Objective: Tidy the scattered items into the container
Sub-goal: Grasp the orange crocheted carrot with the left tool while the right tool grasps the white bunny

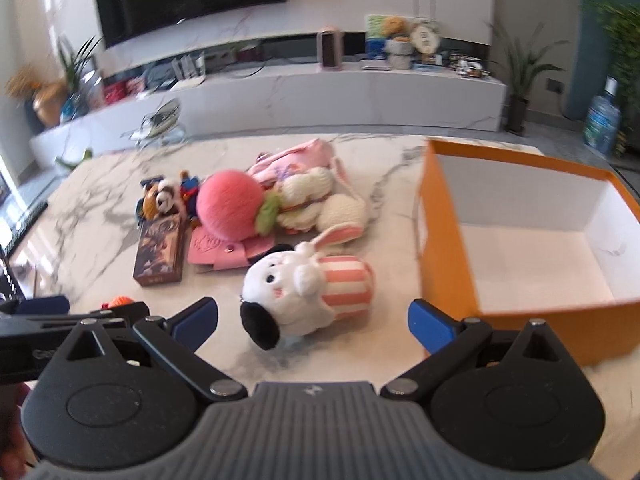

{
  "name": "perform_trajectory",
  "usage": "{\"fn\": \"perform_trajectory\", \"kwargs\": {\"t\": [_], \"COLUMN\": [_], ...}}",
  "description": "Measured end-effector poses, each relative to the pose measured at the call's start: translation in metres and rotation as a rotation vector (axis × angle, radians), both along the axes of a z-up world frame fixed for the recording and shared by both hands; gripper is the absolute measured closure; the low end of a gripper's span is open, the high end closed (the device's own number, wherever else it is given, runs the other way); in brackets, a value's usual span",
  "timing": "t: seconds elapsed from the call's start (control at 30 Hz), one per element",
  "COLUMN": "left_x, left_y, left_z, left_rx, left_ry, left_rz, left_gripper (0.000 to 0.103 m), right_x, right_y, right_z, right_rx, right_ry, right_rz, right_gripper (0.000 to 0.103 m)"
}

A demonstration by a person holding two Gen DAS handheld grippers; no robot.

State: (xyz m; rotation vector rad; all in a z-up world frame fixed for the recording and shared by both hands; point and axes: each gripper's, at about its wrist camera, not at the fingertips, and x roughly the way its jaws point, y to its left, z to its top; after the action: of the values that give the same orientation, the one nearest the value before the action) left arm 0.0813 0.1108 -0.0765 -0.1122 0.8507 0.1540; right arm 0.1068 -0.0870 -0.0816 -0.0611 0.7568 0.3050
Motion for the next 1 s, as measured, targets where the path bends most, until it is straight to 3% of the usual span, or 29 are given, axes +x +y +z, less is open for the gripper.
{"fn": "perform_trajectory", "kwargs": {"t": [0.1, 0.37, 0.43, 0.53, 0.6, 0.87, 0.97, 1.0], "left_x": [0.006, 0.026, 0.032, 0.041, 0.043, 0.051, 0.053, 0.054], "left_y": [0.007, 0.033, 0.034, 0.034, 0.034, 0.031, 0.032, 0.032], "left_z": [-0.007, -0.032, -0.038, -0.046, -0.050, -0.058, -0.062, -0.063], "left_rx": [0.001, 0.005, 0.002, -0.005, 0.001, 0.054, 0.056, 0.060], "left_ry": [0.022, 0.099, 0.113, 0.131, 0.135, 0.145, 0.153, 0.153], "left_rz": [-0.005, 0.032, 0.022, 0.016, 0.009, -0.008, 0.000, 0.002], "left_gripper": [0.000, 0.000, 0.008, 0.009, 0.011, 0.017, 0.024, 0.031], "right_x": [0.013, 0.042, 0.047, 0.053, 0.056, 0.066, 0.073, 0.075], "right_y": [0.010, 0.033, 0.037, 0.043, 0.048, 0.065, 0.067, 0.068], "right_z": [-0.008, -0.034, -0.040, -0.048, -0.053, -0.072, -0.077, -0.077], "right_rx": [-0.039, -0.167, -0.205, -0.239, -0.262, -0.399, -0.426, -0.424], "right_ry": [0.010, 0.046, 0.040, 0.048, 0.047, -0.011, -0.021, -0.021], "right_rz": [0.048, 0.220, 0.248, 0.280, 0.295, 0.299, 0.286, 0.280], "right_gripper": [0.012, 0.011, 0.010, 0.010, 0.005, 0.003, 0.003, 0.004]}}
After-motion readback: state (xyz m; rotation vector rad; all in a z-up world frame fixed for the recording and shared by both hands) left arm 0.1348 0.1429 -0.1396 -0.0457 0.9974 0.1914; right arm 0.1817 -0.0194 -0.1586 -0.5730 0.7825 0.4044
